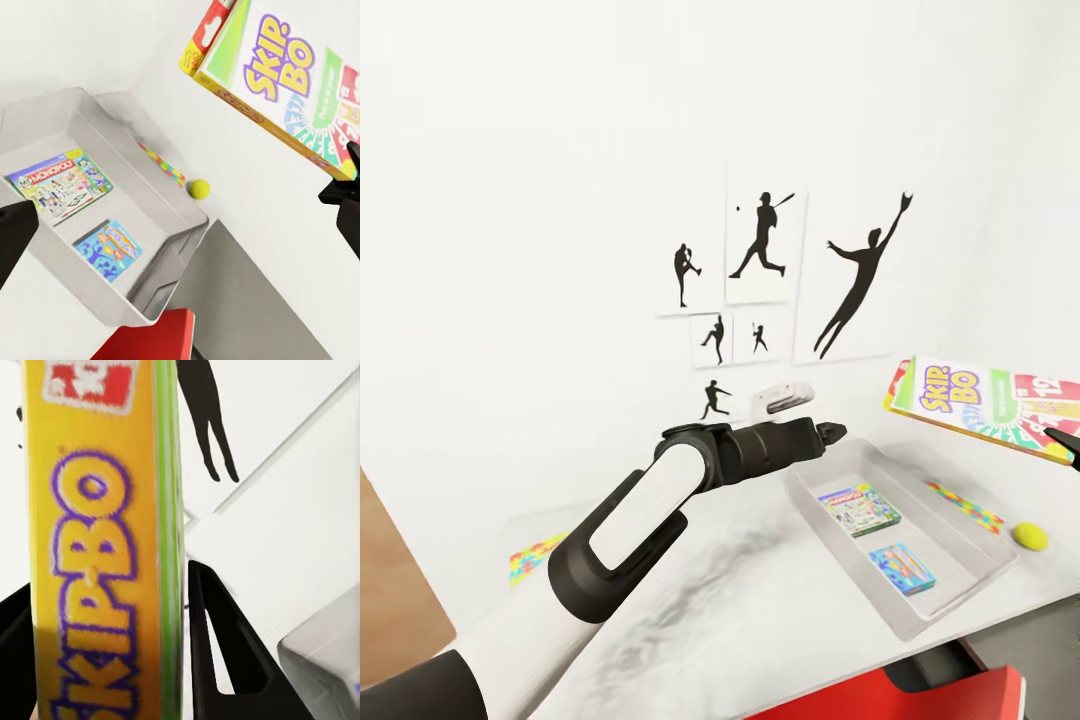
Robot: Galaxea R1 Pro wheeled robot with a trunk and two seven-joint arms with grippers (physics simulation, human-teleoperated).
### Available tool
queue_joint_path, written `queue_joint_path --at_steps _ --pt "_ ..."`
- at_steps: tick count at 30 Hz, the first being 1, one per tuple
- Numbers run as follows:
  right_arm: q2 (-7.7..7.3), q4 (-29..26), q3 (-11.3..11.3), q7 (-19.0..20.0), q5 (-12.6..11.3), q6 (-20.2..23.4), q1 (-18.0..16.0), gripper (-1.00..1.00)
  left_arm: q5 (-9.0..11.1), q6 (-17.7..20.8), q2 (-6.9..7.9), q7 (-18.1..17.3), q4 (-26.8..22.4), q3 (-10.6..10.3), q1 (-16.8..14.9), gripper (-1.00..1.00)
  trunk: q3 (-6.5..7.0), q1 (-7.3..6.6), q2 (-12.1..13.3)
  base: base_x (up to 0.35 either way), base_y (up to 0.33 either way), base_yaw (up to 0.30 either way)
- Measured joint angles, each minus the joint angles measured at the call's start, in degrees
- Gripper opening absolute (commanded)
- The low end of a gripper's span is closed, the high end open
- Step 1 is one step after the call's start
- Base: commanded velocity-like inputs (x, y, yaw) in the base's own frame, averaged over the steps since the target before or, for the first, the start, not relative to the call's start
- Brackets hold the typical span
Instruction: Put all the toys in the child's room - the three board games (two on the bed and one on the table), the two jigsaw puzzles on the table, and the tennis ball on the table - inside the toy box on the table in the child's room.
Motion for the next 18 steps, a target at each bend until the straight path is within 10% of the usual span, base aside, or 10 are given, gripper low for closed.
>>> queue_joint_path --at_steps 18 --pt "0.01 0.0 0.0 0.1 0.0 0.0 0.0 -1.00 0.0 0.0 0.04 0.7 0.0 0.0 0.0 1.00 0.06 0.00 0.0 0.008 -0.114 -0.056"
